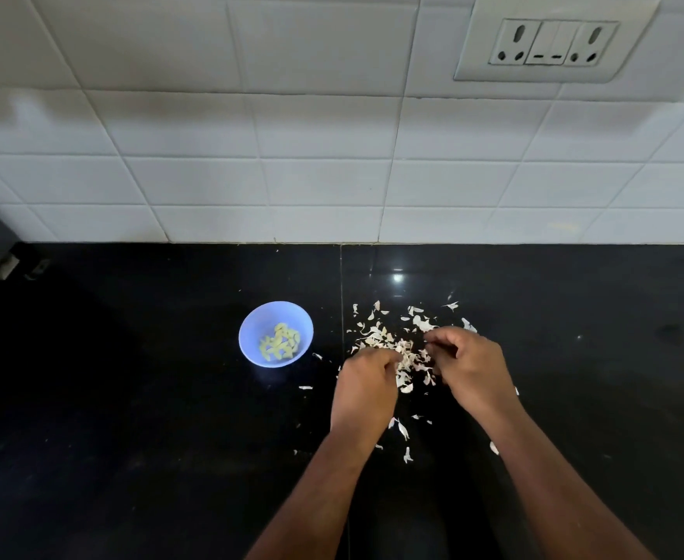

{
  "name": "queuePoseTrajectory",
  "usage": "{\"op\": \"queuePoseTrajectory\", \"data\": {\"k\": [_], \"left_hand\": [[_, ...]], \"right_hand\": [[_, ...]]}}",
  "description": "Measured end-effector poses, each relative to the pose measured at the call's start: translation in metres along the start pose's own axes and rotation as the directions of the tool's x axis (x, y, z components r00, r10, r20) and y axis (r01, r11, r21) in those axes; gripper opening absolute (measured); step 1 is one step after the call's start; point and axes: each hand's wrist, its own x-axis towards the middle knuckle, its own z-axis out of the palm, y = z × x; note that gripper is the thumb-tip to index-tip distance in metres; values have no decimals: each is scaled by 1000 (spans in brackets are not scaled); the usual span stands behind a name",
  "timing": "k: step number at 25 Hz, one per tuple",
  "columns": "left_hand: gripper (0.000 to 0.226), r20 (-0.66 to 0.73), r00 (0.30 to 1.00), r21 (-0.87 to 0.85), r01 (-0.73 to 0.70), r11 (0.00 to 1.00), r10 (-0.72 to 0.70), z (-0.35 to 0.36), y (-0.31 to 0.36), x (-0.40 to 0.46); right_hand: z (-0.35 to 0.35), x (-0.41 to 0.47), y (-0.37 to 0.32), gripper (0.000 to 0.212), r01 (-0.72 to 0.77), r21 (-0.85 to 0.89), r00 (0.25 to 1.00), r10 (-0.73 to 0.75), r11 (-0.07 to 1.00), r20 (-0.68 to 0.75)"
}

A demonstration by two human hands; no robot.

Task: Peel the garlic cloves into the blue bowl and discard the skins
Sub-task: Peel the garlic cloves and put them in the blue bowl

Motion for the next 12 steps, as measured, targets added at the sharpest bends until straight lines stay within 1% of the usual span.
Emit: {"op": "queuePoseTrajectory", "data": {"k": [1, 3, 5, 8, 9, 10, 12], "left_hand": [[23, 5, 1000, 8, 4, 1000, -4, 4, 2, 0], [13, -2, 1000, 17, 29, 999, -29, 9, 6, 0], [6, -10, 998, 9, 69, 998, -69, 13, 11, -2], [19, -3, 992, -23, 123, 992, -123, 24, 19, -8], [20, -8, 992, -1, 122, 993, -122, 27, 23, -11], [20, -15, 994, 51, 105, 993, -105, 32, 26, -14], [20, 13, 999, 152, 42, 987, -44, 42, 34, -20]], "right_hand": [[-4, 1, 4, 21, 0, -13, 1000, 0, 1000, -9], [-13, 2, 13, 33, -24, -8, 999, 24, 1000, 23], [-22, 0, 20, 38, -8, -28, 1000, 9, 1000, 27], [-39, -3, 29, 30, 19, -45, 996, -23, 999, -84], [-45, -2, 31, 26, 17, -83, 996, -24, 996, -85], [-52, -1, 32, 23, 11, -142, 999, -18, 990, -43], [-67, 0, 39, 20, -3, -247, 993, 32, 969, 115]]}}
